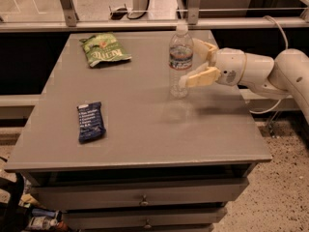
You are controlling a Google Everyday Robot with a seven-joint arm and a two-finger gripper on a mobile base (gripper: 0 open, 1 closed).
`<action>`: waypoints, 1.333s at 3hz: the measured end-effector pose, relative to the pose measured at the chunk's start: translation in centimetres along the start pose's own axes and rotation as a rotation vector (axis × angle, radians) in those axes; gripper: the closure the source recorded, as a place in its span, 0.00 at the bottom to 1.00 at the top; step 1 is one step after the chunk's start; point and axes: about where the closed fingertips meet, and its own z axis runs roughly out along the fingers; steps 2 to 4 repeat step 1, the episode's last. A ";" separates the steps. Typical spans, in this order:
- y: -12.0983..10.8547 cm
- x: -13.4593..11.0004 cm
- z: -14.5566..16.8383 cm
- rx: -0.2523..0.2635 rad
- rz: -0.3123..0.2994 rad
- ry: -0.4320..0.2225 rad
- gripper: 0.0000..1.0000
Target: Place water bottle upright
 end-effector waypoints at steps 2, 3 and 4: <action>0.0 0.0 0.0 0.000 0.000 0.000 0.00; 0.0 0.0 0.0 0.000 0.000 0.000 0.00; 0.0 0.0 0.0 0.000 0.000 0.000 0.00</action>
Offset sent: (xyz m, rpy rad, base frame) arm 0.0000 0.0000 0.0000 0.0000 0.0000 0.0000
